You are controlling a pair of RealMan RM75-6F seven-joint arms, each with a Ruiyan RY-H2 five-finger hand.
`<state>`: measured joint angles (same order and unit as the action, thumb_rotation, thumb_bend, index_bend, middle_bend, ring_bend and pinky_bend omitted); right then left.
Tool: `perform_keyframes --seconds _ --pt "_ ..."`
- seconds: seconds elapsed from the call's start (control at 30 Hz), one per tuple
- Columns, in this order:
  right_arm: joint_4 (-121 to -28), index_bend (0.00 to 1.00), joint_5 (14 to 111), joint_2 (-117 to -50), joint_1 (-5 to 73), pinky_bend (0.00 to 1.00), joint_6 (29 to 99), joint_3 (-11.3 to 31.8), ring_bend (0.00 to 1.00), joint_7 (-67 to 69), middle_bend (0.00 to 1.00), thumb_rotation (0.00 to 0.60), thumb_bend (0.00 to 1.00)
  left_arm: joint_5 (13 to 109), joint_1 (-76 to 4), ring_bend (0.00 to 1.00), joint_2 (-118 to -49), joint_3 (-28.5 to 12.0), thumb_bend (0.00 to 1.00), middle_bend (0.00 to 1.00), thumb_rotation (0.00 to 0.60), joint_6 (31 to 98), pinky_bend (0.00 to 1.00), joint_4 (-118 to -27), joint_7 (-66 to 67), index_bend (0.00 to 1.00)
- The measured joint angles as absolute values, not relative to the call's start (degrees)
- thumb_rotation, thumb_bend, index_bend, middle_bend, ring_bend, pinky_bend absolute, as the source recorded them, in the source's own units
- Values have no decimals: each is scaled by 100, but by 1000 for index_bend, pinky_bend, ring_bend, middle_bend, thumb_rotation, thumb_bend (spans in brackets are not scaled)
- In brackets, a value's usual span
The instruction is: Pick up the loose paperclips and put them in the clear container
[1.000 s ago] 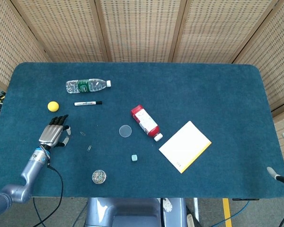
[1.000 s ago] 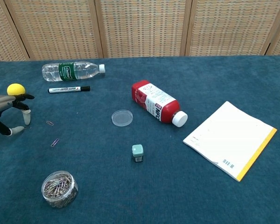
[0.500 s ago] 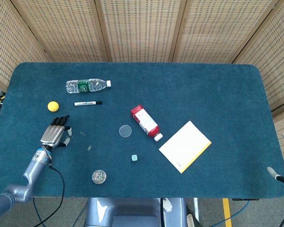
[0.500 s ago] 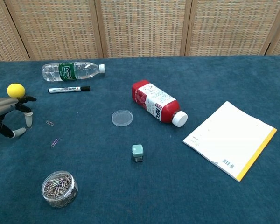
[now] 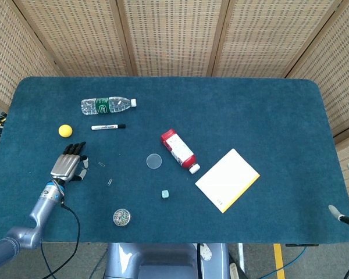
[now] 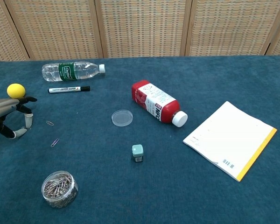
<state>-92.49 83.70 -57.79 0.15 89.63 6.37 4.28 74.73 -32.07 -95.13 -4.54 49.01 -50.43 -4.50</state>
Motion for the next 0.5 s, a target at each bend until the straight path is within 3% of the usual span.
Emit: perform_keyframes --seconds 0.5 --pt "-9256 0 8376 -5780 16 0 8965 635 0 428 0 600 0 7539 -3177 0 -9421 -454 413 0 600 4985 0 -5119 -492 733"
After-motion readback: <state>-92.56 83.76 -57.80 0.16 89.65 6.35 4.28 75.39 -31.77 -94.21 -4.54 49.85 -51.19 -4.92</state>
